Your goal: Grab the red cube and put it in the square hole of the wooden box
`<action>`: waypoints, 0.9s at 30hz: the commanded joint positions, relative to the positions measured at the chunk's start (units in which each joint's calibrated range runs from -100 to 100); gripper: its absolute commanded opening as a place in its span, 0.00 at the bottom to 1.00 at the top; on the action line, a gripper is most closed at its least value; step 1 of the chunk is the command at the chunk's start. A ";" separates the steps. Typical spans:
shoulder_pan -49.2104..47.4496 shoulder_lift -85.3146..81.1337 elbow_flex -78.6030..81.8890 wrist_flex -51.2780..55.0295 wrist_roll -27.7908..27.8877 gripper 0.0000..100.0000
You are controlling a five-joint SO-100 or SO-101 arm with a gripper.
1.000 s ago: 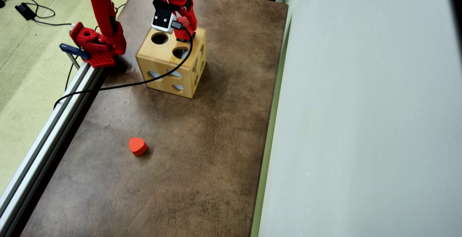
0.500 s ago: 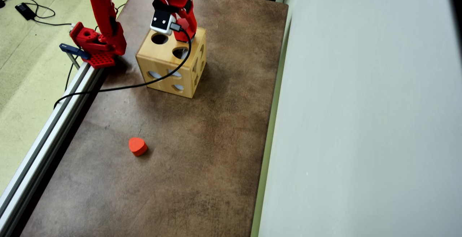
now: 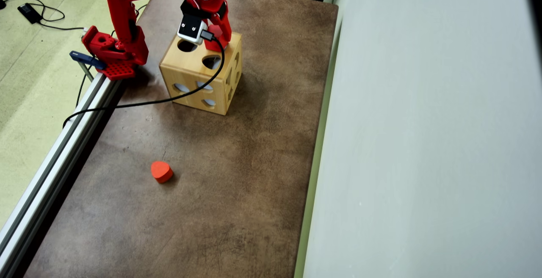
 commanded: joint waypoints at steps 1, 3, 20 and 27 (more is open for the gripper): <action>-1.09 -0.54 -0.61 -0.55 0.39 0.03; -1.09 -0.45 -0.52 -0.55 0.39 0.03; -0.19 5.07 -0.61 -0.55 0.39 0.03; -0.19 4.73 -0.61 -0.31 2.25 0.12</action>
